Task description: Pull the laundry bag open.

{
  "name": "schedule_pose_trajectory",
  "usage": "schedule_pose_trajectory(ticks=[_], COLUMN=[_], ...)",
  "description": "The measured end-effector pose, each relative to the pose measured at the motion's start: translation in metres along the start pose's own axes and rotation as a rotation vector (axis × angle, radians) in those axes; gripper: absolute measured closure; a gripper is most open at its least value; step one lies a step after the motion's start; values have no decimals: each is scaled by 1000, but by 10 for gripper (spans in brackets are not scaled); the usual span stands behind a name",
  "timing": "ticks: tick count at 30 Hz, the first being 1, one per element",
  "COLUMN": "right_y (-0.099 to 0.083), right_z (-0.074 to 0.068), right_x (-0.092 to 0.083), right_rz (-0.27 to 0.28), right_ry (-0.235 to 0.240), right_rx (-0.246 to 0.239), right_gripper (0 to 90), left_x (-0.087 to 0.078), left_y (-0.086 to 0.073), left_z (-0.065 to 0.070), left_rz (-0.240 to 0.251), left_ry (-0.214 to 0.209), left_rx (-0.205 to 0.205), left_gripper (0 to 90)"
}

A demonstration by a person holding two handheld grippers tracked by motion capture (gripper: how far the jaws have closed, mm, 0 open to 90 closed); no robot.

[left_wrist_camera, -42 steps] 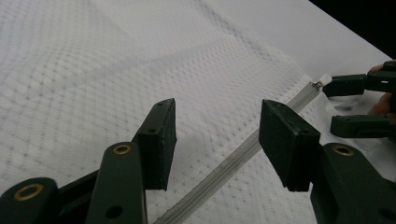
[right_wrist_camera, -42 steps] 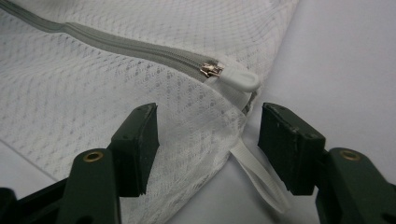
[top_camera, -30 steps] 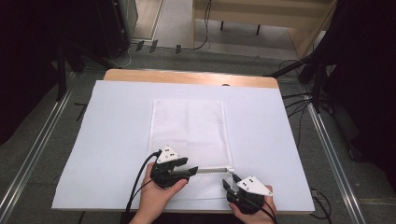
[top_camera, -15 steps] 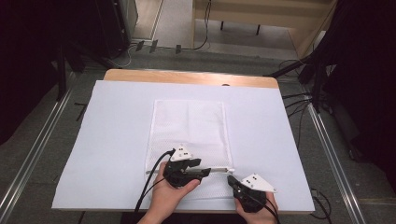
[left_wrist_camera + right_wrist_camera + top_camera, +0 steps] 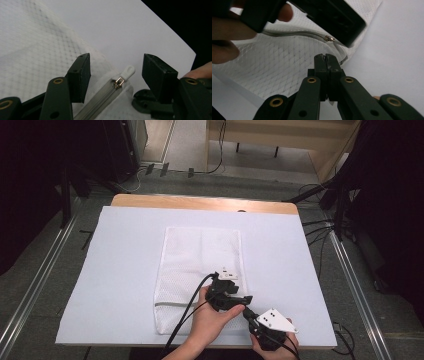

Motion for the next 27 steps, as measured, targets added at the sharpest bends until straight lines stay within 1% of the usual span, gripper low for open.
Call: schedule_pose_trajectory(ticks=[3, 4, 5, 6, 8, 11, 14, 17, 18, 22, 24, 25, 27], right_y=[0, 0, 0, 0, 0, 1, 1, 1, 1, 2, 2, 2, 2], right_z=[-2, -2, -2, -2, -2, -2, -1, -1, -1, 1, 1, 1, 1], right_x=[0, 0, 0, -1, -1, -3, -3, -3, -3, -4, -4, -4, -5], right_rz=[-2, -2, -1, -1, 3, 5, 5, 8, 10, 14, 13, 12, 15], right_ry=[2, 2, 3, 4, 7, 9, 6, 7, 8, 7, 9, 14, 14], right_rx=[-15, -15, -18, -17, -15, -16, -15, -11, -8, 0, 0, 4, 6], right_gripper=[900, 900, 900, 900, 900, 900, 900, 900, 900, 900, 900, 900, 900], left_x=[4, 4, 3, 2, -3, -14, -20, -21, -22, -26, -26, -27, -28], left_y=[2, 2, 2, 1, 1, 1, 0, -2, -4, -10, -12, -13, -15], left_z=[0, 0, -1, -3, -6, -11, -16, -19, -20, -21, -21, -21, -22], left_rz=[-23, -23, -28, -31, -28, -5, 1, -6, -6, -2, 6, 4, 4], left_ry=[6, 6, -5, -13, -39, -61, -67, -73, -79, -109, -128, -129, -141], left_rx=[-4, -4, -10, -8, -12, -15, -21, -17, -18, -13, -13, -7, -7], left_gripper=[417, 441, 482, 502, 552, 628, 696, 753, 753, 847, 860, 900, 900])
Point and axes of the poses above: each handheld gripper's, and its own axes: x roughly forward along the jaws, y roughly out of its top, z roughly to its right, the point moved 4 cm from there along x, roughly forward along the jaws, and after that the axes turned 14 degrees about -z, right-handed, at the moved point
